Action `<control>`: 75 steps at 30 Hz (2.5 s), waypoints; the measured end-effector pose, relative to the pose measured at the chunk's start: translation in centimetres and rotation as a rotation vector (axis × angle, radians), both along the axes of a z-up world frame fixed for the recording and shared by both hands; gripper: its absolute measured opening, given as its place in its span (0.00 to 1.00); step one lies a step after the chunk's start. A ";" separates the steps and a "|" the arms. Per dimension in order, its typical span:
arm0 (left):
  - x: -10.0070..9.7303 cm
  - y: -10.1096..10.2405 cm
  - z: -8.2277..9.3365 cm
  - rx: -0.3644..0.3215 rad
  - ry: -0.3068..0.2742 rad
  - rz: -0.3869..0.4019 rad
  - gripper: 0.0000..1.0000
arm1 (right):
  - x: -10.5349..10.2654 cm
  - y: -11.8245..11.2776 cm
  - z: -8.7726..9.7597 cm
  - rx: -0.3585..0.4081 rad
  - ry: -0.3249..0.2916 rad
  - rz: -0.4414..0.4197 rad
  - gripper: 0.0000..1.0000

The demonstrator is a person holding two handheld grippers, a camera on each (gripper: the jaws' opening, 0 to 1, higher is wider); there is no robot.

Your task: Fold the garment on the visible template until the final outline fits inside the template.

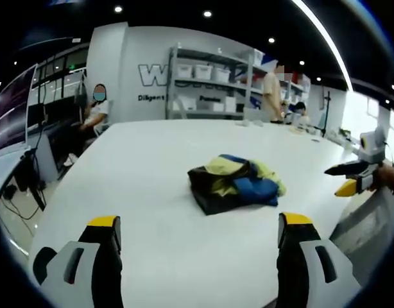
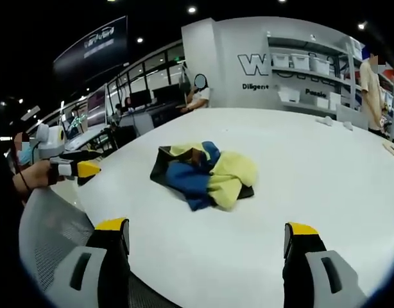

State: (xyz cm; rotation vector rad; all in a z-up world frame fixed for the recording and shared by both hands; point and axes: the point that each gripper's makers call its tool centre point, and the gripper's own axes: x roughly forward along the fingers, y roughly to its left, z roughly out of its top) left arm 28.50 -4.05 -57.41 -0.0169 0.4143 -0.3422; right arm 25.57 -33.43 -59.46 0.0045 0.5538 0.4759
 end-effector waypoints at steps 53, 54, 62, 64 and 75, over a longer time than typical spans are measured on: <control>4.3 -0.5 1.1 0.043 -0.004 -0.049 0.89 | 7.1 4.2 4.2 0.007 -0.138 0.149 0.92; 4.6 -0.6 1.1 0.044 0.001 -0.049 0.89 | 7.3 4.3 4.2 0.004 -0.139 0.152 0.90; 6.8 -1.2 1.0 -0.003 0.020 -0.052 0.83 | 9.7 5.0 4.1 -0.005 -0.163 0.190 0.80; 7.4 -1.3 0.7 0.014 0.026 -0.059 0.83 | 10.3 5.2 3.8 -0.003 -0.161 0.197 0.78; 10.4 -1.9 -1.2 -0.032 0.052 -0.073 0.74 | 13.1 6.5 1.1 -0.103 -0.179 0.267 0.58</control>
